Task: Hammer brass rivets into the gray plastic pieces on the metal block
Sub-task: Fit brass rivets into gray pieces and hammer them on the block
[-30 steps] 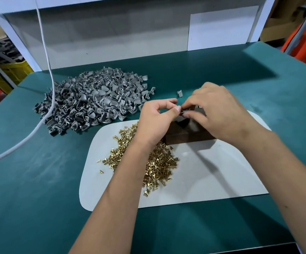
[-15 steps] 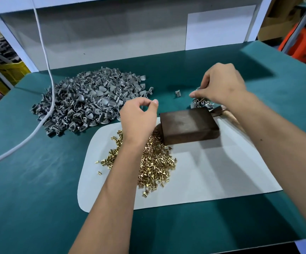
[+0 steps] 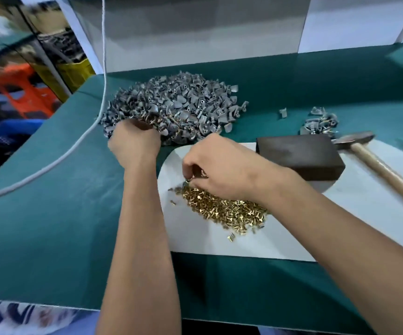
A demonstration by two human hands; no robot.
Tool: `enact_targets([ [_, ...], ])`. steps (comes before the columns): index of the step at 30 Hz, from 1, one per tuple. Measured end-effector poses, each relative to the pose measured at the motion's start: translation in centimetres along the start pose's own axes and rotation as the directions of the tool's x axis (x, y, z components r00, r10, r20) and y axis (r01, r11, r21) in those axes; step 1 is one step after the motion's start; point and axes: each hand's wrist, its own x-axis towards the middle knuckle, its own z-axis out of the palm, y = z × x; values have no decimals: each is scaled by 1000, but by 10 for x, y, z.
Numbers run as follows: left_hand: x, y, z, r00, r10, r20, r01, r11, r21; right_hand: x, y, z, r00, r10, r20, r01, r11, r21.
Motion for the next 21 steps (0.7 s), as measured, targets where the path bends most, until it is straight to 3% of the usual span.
enact_targets([
  [5, 3, -14, -3, 997, -64, 37, 63, 997, 39, 15, -8, 20, 998, -66, 12, 66, 997, -35],
  [14, 9, -13, 17, 987, 53, 152, -63, 996, 65, 21, -13, 34, 991, -128, 45, 128, 992, -2],
  [21, 9, -2, 15, 972, -22, 233, 13, 999, 38, 19, -9, 32, 991, -62, 116, 61, 998, 15],
])
